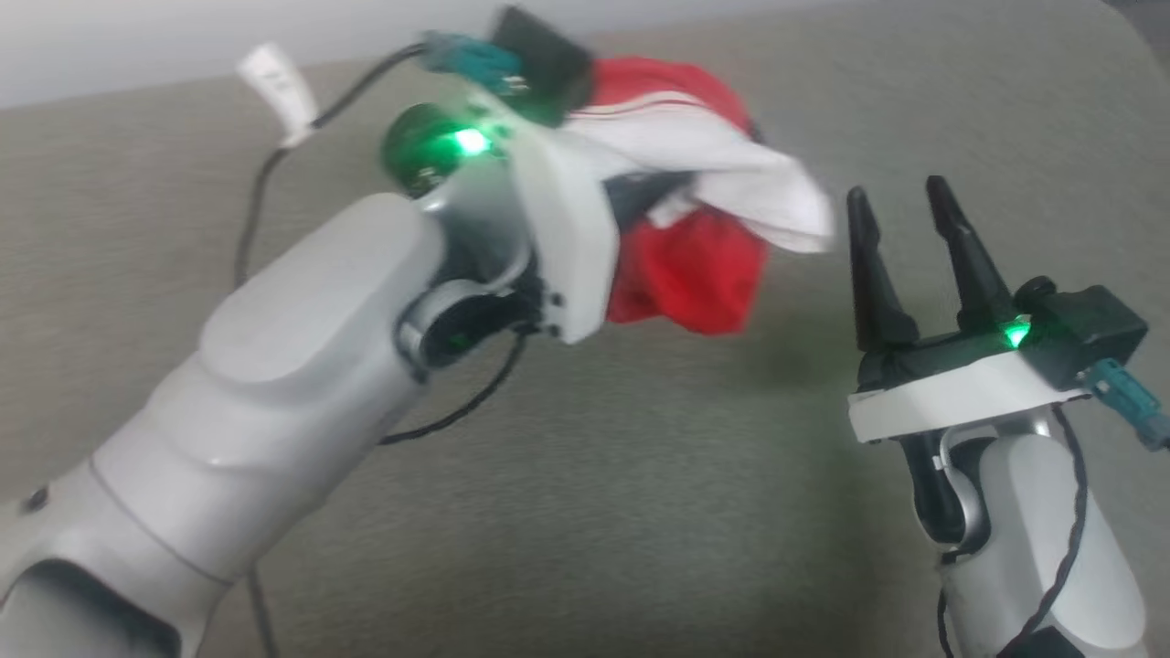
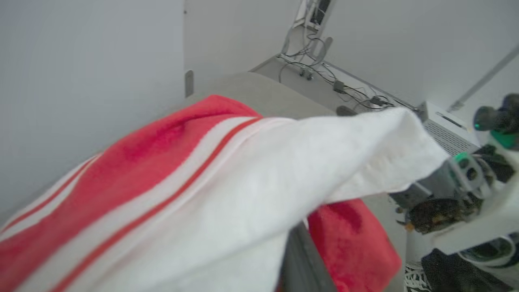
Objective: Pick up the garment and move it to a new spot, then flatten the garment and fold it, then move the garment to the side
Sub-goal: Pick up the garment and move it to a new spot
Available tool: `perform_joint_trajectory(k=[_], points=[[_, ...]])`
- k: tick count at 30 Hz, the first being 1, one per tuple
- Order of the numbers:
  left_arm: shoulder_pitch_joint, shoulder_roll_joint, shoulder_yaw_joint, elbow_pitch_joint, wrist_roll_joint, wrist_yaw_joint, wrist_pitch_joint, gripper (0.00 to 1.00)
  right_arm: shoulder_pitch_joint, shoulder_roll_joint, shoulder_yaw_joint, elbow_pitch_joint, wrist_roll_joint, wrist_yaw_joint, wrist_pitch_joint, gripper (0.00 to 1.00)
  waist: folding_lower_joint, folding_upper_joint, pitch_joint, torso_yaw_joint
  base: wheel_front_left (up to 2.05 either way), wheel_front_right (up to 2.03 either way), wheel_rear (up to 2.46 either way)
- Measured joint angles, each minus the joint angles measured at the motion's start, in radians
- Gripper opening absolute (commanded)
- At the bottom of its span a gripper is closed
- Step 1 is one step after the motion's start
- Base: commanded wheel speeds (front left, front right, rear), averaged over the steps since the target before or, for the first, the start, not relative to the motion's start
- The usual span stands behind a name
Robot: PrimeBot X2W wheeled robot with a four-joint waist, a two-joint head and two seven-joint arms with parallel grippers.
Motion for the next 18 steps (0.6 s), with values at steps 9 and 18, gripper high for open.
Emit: perform_joint_trajectory(k=[9, 18], points=[[-0.101, 0.147, -0.277, -0.011, -0.199, -0.001, 0.037, 0.0, 0.006, 0.005, -0.032, -0.013, 0.07, 0.0, 0.0, 1.0, 0.0, 0.0, 0.088, -0.144, 0.0, 0.0, 0.0], [-0.13, 0.295, -0.364, 0.064, -0.22, -0.001, 0.15, 0.0, 0.021, 0.006, -0.02, -0.013, 0.112, 0.0, 0.0, 1.0, 0.0, -0.0001, 0.113, -0.168, 0.0, 0.0, 0.0]])
